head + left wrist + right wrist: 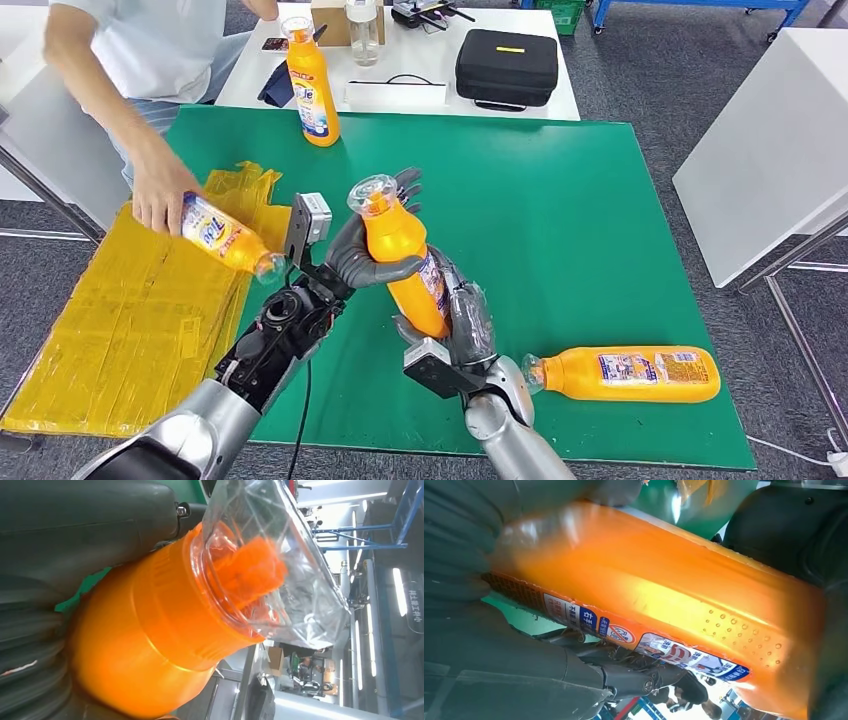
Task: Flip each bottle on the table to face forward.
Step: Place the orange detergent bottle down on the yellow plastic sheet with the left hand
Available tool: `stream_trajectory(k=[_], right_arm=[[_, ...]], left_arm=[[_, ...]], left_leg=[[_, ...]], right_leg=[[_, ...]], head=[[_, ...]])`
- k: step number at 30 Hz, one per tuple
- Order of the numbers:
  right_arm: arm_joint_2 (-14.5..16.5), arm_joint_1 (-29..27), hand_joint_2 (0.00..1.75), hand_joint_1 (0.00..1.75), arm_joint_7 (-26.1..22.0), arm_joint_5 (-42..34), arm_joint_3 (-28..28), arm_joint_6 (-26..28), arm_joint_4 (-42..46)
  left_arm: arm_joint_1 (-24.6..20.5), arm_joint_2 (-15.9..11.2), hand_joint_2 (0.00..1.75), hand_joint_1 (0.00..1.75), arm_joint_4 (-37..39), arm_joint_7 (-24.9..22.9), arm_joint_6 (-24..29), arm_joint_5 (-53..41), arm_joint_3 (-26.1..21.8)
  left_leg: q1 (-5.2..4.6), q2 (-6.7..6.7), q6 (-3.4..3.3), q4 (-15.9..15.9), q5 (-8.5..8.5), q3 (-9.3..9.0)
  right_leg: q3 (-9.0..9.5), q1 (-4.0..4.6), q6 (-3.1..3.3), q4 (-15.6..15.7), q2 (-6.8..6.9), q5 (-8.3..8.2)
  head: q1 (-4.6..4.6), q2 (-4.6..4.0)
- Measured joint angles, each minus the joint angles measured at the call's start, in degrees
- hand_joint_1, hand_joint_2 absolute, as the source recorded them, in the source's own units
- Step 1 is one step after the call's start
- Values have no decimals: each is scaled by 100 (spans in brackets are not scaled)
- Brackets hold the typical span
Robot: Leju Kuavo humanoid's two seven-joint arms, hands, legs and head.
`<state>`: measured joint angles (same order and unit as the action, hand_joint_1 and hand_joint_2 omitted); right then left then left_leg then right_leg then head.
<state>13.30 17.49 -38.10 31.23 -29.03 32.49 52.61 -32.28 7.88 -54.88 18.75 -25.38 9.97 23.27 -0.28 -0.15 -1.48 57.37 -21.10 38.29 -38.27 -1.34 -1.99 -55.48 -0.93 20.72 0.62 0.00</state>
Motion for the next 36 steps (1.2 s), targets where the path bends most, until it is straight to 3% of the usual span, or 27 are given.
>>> stream_trajectory(k=[3,4,34,35,36], right_arm=[[4,44,175,175,-39,-27,-48,60,-87],[5,62,175,175,-43,-41,-57,65,-114],[19,211,175,175,-66,-243,-208,229,-363],[18,205,175,147,-62,-244,-207,233,-355],[16,198,175,104,-60,-246,-206,234,-341]], left_arm=[[-16,-1,175,169,85,72,17,15,36],[-15,-1,175,175,100,102,42,23,42],[0,5,175,175,109,172,105,195,55],[-1,6,175,175,108,174,107,198,59],[-2,7,175,175,105,178,111,203,62]], left_leg=[[0,0,0,0,0,0],[0,0,0,0,0,1],[0,-1,0,0,0,1],[0,-1,0,0,0,1],[0,-1,0,0,0,1]], right_leg=[[0,0,0,0,0,0],[0,0,0,0,0,0],[0,0,0,0,0,0],[-1,0,0,0,0,0],[-1,0,0,0,0,0]], head=[[1,0],[1,0],[0,0],[0,0],[-1,0]])
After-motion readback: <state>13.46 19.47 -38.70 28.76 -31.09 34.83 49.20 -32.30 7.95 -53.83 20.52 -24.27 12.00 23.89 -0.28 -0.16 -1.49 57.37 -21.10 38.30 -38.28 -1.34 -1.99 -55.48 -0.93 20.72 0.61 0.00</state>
